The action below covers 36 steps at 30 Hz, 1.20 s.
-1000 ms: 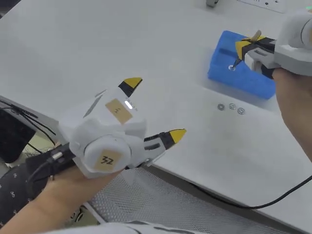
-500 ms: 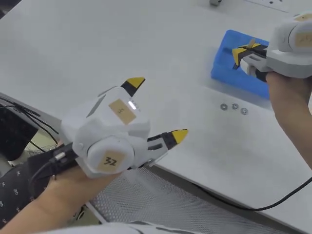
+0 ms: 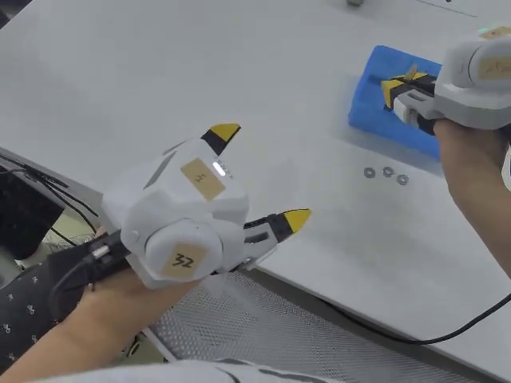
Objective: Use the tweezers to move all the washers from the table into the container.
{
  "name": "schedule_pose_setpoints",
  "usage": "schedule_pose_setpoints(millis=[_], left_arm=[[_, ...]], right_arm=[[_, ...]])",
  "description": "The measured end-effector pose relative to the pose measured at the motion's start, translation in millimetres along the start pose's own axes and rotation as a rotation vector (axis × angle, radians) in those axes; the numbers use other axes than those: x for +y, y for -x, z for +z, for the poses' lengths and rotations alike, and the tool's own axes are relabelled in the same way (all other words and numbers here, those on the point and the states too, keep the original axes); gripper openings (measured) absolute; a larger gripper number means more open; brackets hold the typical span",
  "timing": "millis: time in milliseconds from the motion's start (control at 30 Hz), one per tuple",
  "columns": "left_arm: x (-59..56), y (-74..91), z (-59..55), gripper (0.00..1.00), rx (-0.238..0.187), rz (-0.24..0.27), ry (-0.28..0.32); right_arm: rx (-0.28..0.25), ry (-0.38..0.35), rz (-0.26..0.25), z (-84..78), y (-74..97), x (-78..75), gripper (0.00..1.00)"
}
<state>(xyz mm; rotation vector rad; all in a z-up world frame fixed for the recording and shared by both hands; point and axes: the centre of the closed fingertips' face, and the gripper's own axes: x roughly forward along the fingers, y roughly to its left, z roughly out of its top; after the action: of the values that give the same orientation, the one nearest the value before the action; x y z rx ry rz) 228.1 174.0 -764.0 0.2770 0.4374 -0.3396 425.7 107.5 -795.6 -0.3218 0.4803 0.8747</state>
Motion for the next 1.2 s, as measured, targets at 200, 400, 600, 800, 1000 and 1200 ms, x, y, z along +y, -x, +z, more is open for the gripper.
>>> schedule_pose_setpoints(millis=[200,400,600,800,1000,1200], left_arm=[[-0.7,0.0,-0.1,0.72,0.001,-0.002,-0.004],[-0.4,0.3,0.5,0.72,-0.002,0.0,-0.003],[-0.6,0.6,1.2,0.72,-0.006,-0.001,-0.003],[-0.3,0.7,0.5,0.72,-0.004,0.0,-0.004],[-1.5,0.5,-0.1,0.72,-0.001,-0.005,-0.009],[-2.0,0.4,-0.4,0.72,0.002,-0.007,-0.01]], right_arm=[[-0.009,-0.006,-0.001,8.5,7.6,-2.0,0.02],[-0.055,-0.043,-0.002,25.4,24.3,-2.7,0.02],[-0.086,-0.059,0.027,33.2,43.0,9.4,0.02],[-0.083,-0.069,0.045,26.4,56.0,18.9,0.02],[-0.064,-0.089,0.057,14.5,62.5,26.5,0.02],[-0.043,-0.108,0.066,1.1,65.0,33.7,0.02]])
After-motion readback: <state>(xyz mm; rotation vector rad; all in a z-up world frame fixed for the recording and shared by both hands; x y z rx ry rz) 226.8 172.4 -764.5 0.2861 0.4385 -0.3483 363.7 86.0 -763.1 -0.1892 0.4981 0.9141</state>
